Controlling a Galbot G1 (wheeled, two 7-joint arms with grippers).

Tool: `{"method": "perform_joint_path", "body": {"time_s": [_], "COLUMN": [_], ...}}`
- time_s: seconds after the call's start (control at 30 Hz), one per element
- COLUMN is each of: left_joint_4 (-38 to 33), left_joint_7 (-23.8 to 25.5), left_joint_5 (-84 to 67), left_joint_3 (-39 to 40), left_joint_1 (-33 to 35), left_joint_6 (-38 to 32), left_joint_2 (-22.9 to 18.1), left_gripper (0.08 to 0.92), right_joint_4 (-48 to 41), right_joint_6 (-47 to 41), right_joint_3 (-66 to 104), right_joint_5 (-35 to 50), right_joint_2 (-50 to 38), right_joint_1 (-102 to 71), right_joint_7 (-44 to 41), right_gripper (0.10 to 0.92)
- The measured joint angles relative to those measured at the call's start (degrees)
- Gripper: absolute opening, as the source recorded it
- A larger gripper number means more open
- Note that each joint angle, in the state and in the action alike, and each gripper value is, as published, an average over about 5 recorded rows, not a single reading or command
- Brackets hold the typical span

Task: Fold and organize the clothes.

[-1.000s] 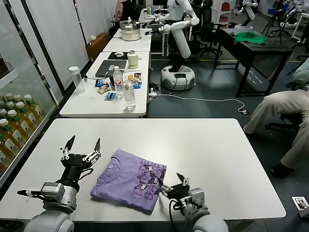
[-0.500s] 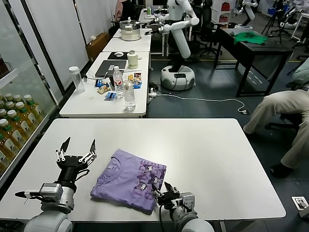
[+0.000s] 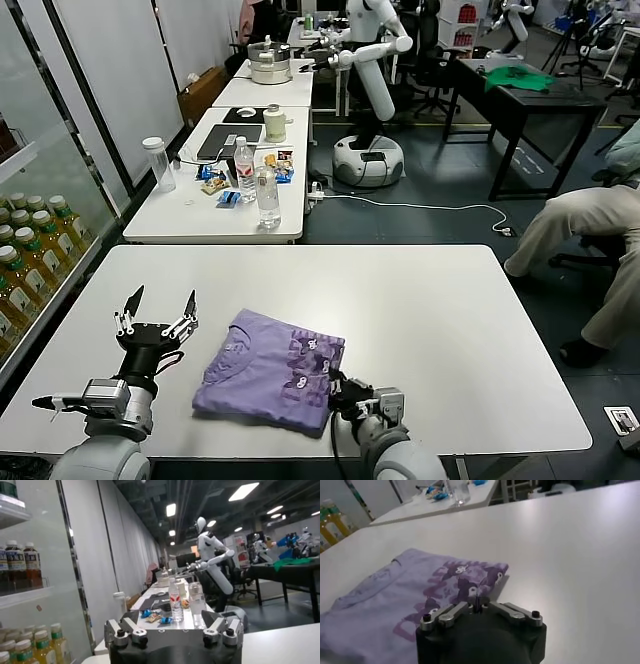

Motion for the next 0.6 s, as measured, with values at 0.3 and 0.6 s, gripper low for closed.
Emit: {"method": "perform_joint_path", "body": {"time_s": [0.3, 0.6], "left_joint_4": [2.1, 3.5], "left_joint_7": [1.4, 3.0], "left_joint_5": [0.8, 2.1], "left_joint_3": [-0.1, 0.3], "left_joint_1": [0.3, 1.0], "left_joint_6": [-2.8, -6.2], "left_joint_2": [0.0, -0.7], "left_gripper": [0.823, 0.823], "right_joint_4": [0.5, -1.1], "right_joint_6": [-1.2, -1.4], "right_joint_3": [8.2, 12.9], "right_joint_5": [-2.9, -6.9], "right_joint_2": [-5.9, -8.6], "right_joint_1": [1.9, 1.3], "right_joint_7": [-7.5, -15.2], "right_gripper": [0.111, 0.275]}}
